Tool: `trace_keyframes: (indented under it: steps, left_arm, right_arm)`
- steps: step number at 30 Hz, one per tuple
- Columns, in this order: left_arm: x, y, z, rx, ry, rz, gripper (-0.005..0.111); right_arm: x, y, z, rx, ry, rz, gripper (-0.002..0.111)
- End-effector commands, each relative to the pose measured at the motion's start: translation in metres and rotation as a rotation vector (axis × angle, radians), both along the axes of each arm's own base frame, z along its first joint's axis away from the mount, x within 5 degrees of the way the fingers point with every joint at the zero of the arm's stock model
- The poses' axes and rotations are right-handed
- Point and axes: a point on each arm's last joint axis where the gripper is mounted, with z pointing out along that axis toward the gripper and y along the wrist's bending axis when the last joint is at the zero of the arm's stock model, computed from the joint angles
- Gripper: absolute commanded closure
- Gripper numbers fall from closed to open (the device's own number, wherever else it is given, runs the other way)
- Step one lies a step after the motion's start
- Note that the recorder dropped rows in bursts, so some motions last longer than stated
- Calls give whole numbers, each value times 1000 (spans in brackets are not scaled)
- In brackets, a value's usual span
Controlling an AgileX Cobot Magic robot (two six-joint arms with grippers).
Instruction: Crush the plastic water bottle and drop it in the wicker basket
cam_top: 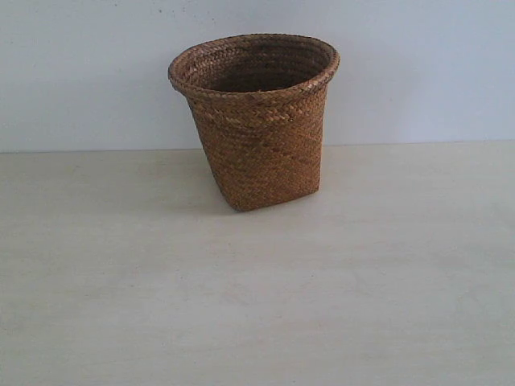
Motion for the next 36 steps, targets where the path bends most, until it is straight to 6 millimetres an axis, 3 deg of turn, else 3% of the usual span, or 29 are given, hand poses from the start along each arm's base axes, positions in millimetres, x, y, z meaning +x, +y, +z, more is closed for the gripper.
trace_keyframes:
  steps: [1, 14, 36]
  left_arm:
    - [-5, 9, -4, 14, 16, 109, 102]
    - [-15, 19, -18, 35, 130, 269, 102]
    - [-15, 19, -18, 38, 133, 269, 102]
  right_arm:
    - [0, 0, 2, -11, -18, -2, 108]
    - [0, 0, 2, -11, -18, -2, 108]
    - [0, 0, 2, -4, -17, -2, 108]
